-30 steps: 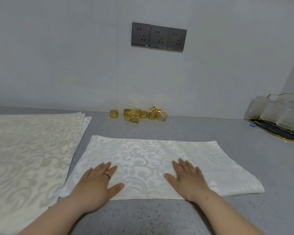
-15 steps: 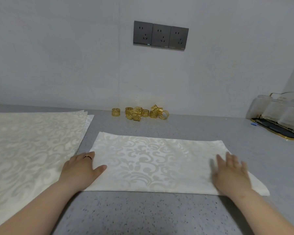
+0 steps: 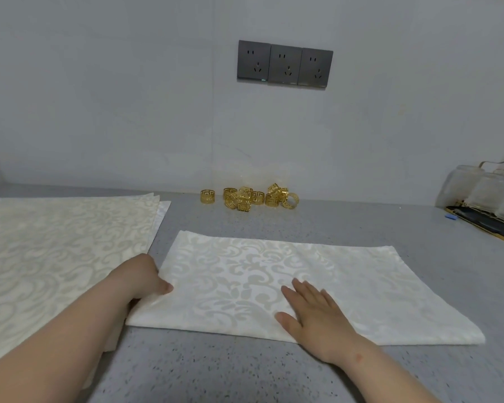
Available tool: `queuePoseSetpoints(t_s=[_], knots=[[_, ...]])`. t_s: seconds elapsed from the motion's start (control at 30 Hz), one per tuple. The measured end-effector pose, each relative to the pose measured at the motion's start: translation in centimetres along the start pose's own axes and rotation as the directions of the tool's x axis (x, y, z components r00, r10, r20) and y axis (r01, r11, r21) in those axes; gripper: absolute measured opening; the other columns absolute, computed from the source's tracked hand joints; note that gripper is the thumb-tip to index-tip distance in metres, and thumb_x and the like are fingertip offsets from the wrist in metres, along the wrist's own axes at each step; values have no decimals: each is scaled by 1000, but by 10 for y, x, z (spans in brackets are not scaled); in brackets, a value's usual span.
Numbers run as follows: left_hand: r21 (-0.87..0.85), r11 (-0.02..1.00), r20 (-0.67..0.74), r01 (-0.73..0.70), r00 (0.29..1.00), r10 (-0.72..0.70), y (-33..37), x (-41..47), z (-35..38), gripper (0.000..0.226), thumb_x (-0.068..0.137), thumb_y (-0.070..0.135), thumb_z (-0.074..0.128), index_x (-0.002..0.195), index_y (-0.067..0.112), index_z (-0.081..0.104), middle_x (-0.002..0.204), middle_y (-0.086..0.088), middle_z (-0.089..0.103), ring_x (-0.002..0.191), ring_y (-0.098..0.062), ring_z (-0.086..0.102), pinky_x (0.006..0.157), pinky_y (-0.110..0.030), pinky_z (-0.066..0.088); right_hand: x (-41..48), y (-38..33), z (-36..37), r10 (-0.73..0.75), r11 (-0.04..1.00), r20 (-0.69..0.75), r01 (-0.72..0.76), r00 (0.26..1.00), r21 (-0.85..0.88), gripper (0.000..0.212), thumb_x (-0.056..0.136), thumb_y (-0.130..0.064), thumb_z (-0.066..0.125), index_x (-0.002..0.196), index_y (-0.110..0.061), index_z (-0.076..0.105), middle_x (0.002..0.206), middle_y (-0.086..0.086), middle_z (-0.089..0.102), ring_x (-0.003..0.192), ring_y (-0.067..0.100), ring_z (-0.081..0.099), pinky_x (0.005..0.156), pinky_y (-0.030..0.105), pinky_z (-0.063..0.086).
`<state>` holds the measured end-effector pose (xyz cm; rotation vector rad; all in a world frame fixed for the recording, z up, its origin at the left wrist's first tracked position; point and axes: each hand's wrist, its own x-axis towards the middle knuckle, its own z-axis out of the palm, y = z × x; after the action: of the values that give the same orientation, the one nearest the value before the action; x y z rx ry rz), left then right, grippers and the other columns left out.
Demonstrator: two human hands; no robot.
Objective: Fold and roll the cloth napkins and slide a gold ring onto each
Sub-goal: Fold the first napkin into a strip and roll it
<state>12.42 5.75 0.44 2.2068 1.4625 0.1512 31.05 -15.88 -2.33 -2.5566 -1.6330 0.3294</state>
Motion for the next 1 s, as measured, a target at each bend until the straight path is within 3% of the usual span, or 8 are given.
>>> queuePoseSetpoints(t_s=[0.13, 0.3, 0.4, 0.57, 0.67, 0.73, 0.8, 1.0], knots=[[-193, 981, 35, -26, 999, 33, -2, -8, -7, 41, 79, 20, 71, 61, 12, 35, 60, -1, 40, 54, -13, 38, 48, -22, 27, -2, 0, -2, 14, 1000, 7, -14, 1000, 4, 149, 12, -83, -36, 147, -28, -2, 155, -5, -12, 142, 10, -13, 112, 27, -10], [-714, 694, 50, -86, 984, 172, -12, -29, -53, 44, 68, 24, 80, 58, 13, 38, 48, -2, 45, 43, -15, 42, 45, -20, 32, -4, -28, -6, -43, 997, 122, 35, 992, 65, 111, 50, -80, -7, 147, -26, -4, 155, -2, -16, 142, 13, -17, 113, 29, -12], [-754, 634, 9, -172, 962, 272, -11, -46, -79, 66, 14, 47, 89, 56, 12, 51, 54, -6, 55, 48, -19, 52, 54, -27, 37, 3, -57, 4, -74, 997, 152, 70, 986, 36, 103, 60, -79, -3, 148, -24, -4, 154, 1, -18, 142, 16, -19, 113, 34, -14], [-815, 521, 8, -253, 895, 447, 16, -59, -89, 69, 9, 50, 89, 63, 13, 66, 60, -4, 63, 53, -16, 63, 51, -20, 51, 8, -83, 0, -164, 954, 108, 130, 980, 271, 62, 94, -43, 40, 147, -20, 17, 156, 2, 6, 144, 19, 3, 116, 34, 2], [-826, 522, 70, -214, 880, 470, 53, -65, -83, 54, 28, 31, 91, 68, 10, 62, 58, -4, 62, 50, -12, 61, 51, -15, 48, 9, -88, -34, -11, 474, -76, 72, 997, 878, 25, 94, -23, 49, 117, -15, 55, 117, 3, 57, 103, 14, 56, 87, 22, 45], [-806, 548, 96, -226, 863, 497, 83, -70, -71, 25, 59, 13, 80, 65, 9, 57, 54, -2, 60, 47, -9, 59, 48, -11, 46, 13, -81, -57, 56, 86, -125, 120, 991, 989, 14, 95, -22, 45, 91, -16, 56, 90, 0, 63, 78, 11, 61, 70, 23, 50], [-728, 628, 94, -275, 868, 488, 110, -71, -54, 13, 80, 14, 68, 72, 10, 59, 67, -4, 64, 64, -13, 61, 61, -17, 47, 12, -69, -75, 32, -108, -123, 125, 992, 986, 29, 96, -35, 38, 86, -14, 56, 74, -2, 66, 66, 11, 65, 62, 28, 53], [-625, 684, 142, -377, 806, 574, 144, -83, -6, 46, 93, 48, 31, 113, 19, 60, 118, 2, 60, 115, -9, 51, 94, -20, 29, 4, -22, -90, 99, -1, 32, -32, 995, 999, 39, 91, -43, 46, 75, -18, 72, 70, 3, 69, 64, 15, 65, 63, 26, 49]])
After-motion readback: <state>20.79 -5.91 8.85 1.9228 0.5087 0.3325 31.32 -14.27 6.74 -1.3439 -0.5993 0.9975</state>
